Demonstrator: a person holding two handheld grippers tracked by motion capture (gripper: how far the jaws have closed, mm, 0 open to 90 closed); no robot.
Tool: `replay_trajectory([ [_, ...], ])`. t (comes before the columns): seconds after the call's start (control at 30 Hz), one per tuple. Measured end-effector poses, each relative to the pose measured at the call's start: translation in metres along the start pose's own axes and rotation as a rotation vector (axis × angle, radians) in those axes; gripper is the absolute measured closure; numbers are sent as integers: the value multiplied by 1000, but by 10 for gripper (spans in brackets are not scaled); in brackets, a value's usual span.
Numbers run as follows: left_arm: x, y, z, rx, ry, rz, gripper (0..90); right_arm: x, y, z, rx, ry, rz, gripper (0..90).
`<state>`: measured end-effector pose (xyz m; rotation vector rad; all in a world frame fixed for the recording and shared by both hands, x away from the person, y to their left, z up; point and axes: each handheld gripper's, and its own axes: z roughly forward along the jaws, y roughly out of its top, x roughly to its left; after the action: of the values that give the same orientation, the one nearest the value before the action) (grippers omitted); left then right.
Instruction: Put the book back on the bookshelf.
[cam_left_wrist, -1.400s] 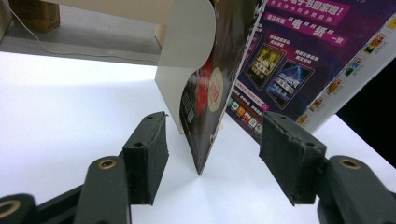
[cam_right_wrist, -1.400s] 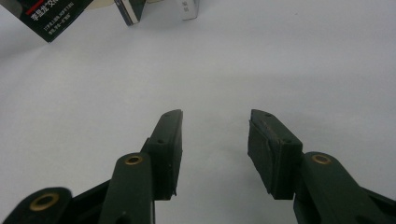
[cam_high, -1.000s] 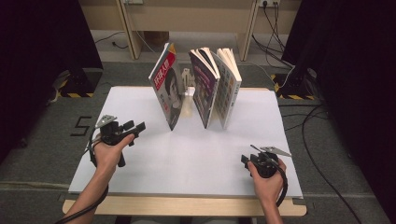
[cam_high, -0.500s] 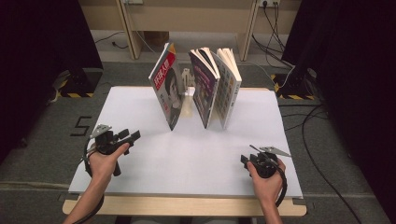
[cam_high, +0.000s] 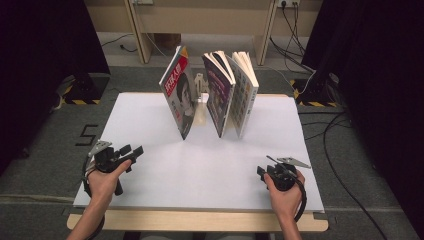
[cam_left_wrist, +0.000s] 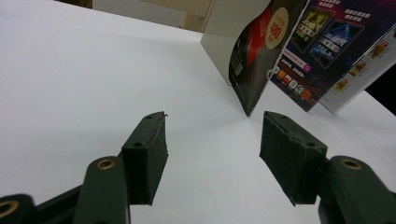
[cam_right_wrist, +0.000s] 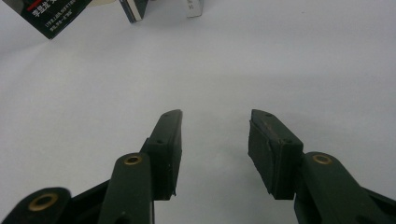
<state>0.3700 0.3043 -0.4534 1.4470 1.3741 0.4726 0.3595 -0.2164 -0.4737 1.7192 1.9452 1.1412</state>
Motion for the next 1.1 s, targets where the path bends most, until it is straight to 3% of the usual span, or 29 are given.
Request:
replay_trajectory([
  [0.8,32,-27,-12,19,66,-23,396,1,-1,0,3,1,3,550],
  [1.1,40,-34,-17,3,83,-23,394,2,-1,2,10,1,-6,550],
])
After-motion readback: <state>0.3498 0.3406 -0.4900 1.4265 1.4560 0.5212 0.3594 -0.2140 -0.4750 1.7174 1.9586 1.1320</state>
